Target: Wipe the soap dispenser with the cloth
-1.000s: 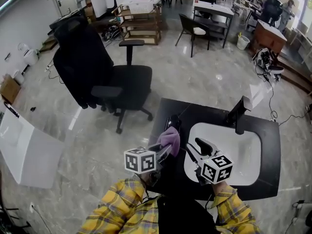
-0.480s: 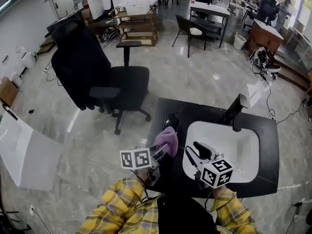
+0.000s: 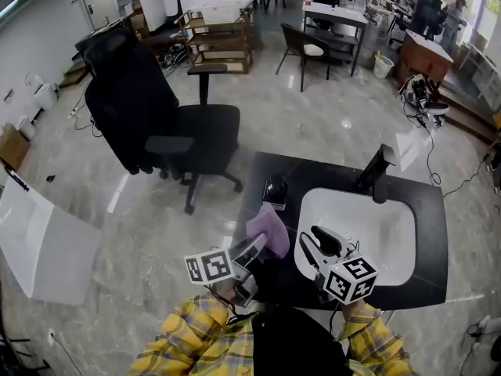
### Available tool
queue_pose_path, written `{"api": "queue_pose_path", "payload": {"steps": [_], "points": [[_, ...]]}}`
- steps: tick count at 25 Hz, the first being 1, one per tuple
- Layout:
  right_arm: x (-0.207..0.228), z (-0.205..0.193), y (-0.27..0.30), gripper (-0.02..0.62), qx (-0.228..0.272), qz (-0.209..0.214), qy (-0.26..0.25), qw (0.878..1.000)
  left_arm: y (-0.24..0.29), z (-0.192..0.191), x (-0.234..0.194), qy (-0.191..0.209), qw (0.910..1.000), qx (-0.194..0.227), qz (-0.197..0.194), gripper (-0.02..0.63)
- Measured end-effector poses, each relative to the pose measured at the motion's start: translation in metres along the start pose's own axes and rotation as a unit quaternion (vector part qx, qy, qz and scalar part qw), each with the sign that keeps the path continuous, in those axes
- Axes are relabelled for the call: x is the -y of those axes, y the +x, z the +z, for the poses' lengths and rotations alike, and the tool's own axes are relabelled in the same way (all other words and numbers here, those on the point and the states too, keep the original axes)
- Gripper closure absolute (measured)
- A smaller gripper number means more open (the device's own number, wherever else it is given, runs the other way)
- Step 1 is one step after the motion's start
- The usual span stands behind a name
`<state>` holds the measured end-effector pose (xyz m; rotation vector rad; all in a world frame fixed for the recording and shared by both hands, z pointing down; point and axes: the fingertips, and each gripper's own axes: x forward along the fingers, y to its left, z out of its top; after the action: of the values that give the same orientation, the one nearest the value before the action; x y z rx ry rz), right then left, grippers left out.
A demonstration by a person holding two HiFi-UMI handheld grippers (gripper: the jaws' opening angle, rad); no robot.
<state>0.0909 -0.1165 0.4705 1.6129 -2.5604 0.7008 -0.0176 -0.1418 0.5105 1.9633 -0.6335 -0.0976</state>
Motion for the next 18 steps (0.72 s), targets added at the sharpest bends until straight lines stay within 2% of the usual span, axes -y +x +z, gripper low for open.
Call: {"api": "queue_pose_path", "payload": {"steps": [7,14,18], "points": [[-0.011,-0.014,-0.017,0.466,0.0,-0.001,-0.007,1.0,-0.041,-0.006,0.015,0.033,0.9989,0.029,-0.016,0.541],[-0.016,-0.014,-0.042,0.515,0.018,-0.014,-0.004,1.0,-0.079,-0.015,0.026,0.121,0.9919,0.037,-0.007,0.541],[-0.014,-0.025,-0.053,0.523,0.014,-0.024,0.009,1.0,-0.093,-0.023,0.022,0.152,0.9877,0.037,0.01,0.541]]}}
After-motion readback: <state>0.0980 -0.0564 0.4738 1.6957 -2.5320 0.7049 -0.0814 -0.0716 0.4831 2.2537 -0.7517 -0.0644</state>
